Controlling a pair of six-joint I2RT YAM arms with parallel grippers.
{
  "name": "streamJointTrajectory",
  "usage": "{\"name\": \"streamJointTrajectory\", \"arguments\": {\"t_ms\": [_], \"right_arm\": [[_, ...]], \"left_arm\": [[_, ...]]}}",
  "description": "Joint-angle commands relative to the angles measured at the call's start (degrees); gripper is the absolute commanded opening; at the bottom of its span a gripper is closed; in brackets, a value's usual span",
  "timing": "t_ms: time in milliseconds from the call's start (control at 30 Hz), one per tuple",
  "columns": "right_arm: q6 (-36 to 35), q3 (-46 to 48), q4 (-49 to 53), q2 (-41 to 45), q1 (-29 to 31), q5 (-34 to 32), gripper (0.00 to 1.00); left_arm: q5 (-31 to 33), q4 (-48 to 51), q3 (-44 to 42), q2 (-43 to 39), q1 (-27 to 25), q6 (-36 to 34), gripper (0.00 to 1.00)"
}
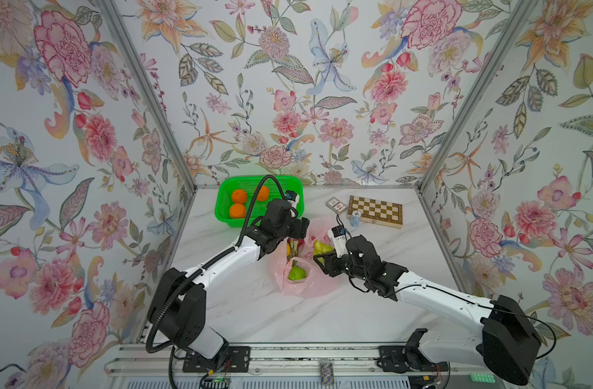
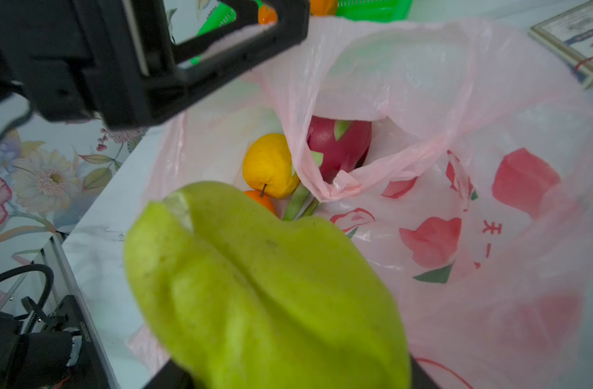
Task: Untie the knot of the plastic bag and take out the fruit
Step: 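Grasp the green pear-shaped fruit in the bag with the right gripper, then lift the green fruit out with the right gripper toward the left gripper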
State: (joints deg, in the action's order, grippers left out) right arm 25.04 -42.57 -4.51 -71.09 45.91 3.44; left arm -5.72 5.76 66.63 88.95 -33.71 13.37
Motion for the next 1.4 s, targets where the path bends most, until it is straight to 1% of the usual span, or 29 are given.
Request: {"name": "streamJointTrajectory", "arguments": {"t_ms": [0, 167, 300, 433, 500, 600, 700, 833, 867, 900, 967, 1067, 1133, 1300, 1367], "right_arm": [[3.3, 0.8, -4.4, 3.4, -1.2, -1.0, 0.47], [8.4, 0.6, -6.0, 6.1, -5.0, 1.2, 0.45], [14.0, -1.3, -5.7, 4.8, -9.3, 9.5, 0.45], [20.8, -3.1, -8.6, 1.8, -12.8, 20.8, 0.45], [24.5, -3.6, -10.8, 0.6, -13.8, 24.6, 0.45], [28.6, -4.9, -13.3, -1.2, -14.1, 29.8, 0.44], [30.3, -6.3, -14.2, -3.0, -14.1, 34.7, 0.45], [33.6, -7.3, -14.7, -5.2, -14.1, 38.4, 0.45], [34.7, -7.4, -15.3, -5.7, -14.1, 39.1, 0.45], [36.1, -7.4, -16.5, -6.1, -14.1, 39.8, 0.45], [38.3, -7.2, -19.4, -6.9, -13.8, 40.9, 0.45], [40.4, -7.8, -21.9, -8.1, -12.7, 41.9, 0.45], [40.7, -8.7, -21.9, -8.6, -11.8, 42.1, 0.45], [41.9, -9.9, -22.4, -9.9, -9.6, 41.6, 0.45], [43.4, -9.7, -23.7, -10.4, -9.1, 41.0, 0.45]], "left_arm": [[-0.8, -1.6, -1.4, -3.6, 0.7, 0.7, 0.80], [-2.6, -3.7, -4.0, -9.5, 1.4, -0.4, 0.81], [-6.6, -9.0, -8.4, -15.2, 1.4, -4.5, 0.82], [-14.8, -14.6, -13.0, -19.9, 1.3, -10.8, 0.85], [-18.0, -17.6, -15.3, -21.6, 1.4, -14.0, 0.85], [-22.5, -21.7, -19.0, -23.8, 1.3, -19.6, 0.87], [-24.8, -24.0, -20.9, -25.0, 1.2, -23.2, 0.89], [-27.8, -24.2, -21.1, -25.3, 0.8, -29.5, 0.94], [-28.5, -23.9, -21.4, -25.3, 0.4, -32.0, 0.95], [-28.1, -23.6, -21.7, -25.3, -0.4, -34.9, 0.96], [-24.3, -24.2, -22.6, -25.0, -2.4, -39.7, 0.99], [-20.7, -25.1, -22.9, -23.9, -4.6, -45.1, 0.99], [-19.0, -26.2, -22.5, -22.7, -5.0, -46.0, 0.99], [-16.2, -31.1, -22.1, -20.4, -5.5, -45.4, 0.99], [-14.6, -32.8, -22.2, -19.6, -5.7, -45.4, 0.98]]}}
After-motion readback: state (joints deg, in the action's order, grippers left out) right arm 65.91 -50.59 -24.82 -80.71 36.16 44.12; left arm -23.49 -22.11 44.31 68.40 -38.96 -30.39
